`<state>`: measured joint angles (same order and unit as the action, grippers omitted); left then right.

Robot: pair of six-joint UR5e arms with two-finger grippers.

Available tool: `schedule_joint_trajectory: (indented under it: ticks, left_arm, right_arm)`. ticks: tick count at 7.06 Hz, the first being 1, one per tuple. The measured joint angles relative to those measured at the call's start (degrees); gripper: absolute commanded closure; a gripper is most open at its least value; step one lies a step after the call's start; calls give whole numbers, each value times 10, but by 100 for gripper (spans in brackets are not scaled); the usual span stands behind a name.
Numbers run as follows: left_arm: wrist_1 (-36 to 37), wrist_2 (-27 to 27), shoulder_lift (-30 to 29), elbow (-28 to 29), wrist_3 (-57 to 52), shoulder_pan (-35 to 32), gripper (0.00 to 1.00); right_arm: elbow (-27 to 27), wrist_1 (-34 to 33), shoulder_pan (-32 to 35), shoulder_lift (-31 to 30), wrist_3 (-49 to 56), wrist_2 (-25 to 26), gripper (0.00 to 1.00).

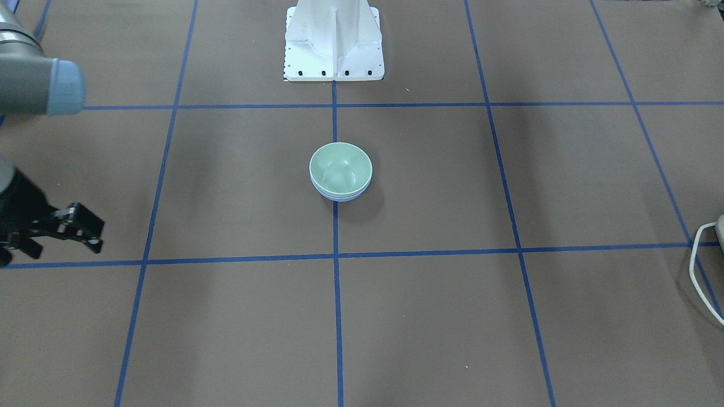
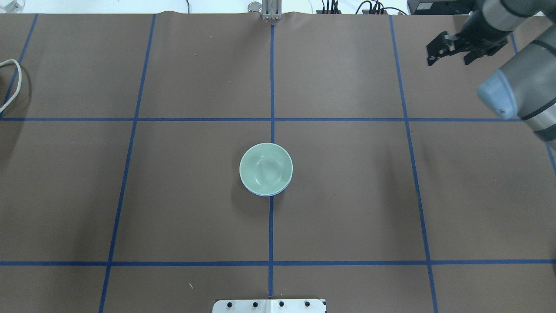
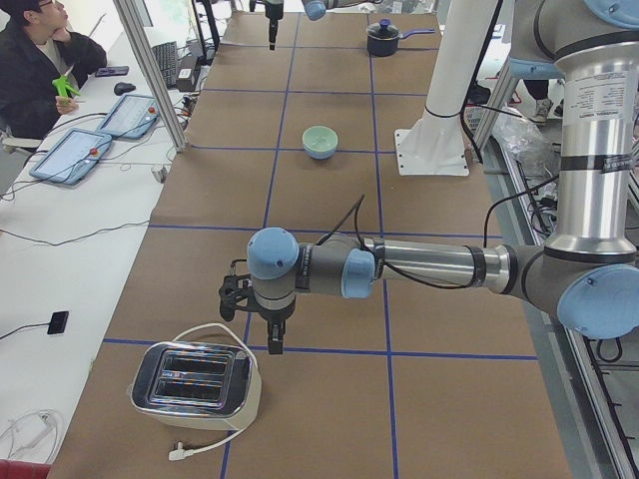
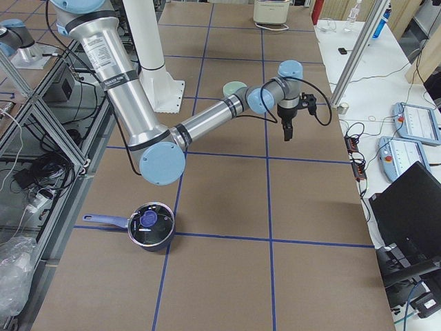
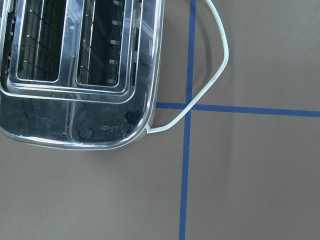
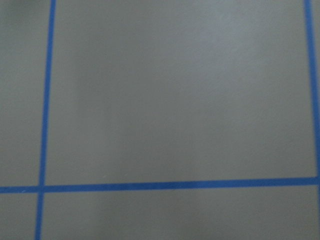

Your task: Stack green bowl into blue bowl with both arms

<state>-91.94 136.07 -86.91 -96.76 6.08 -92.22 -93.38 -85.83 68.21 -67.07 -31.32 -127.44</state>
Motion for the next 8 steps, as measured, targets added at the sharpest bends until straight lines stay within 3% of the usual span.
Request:
schedule_joint_trajectory:
  ticks: [2,4,6,8]
  left_arm:
    - [-6,0,2,-1,1,0,2]
    - [-12,1,10,-6,1,-1,2]
    - [-35,1,15,-17,1,-1,2]
    - [-53,1,26,-19,1,-1,2]
  right_arm:
    - [10,0,117,-103,164,-39,0]
    - [0,5,193,-205,234,-41,0]
    - [-9,8,219,-256,271,-38,0]
    - [-10,8,223,-266,271,-40,0]
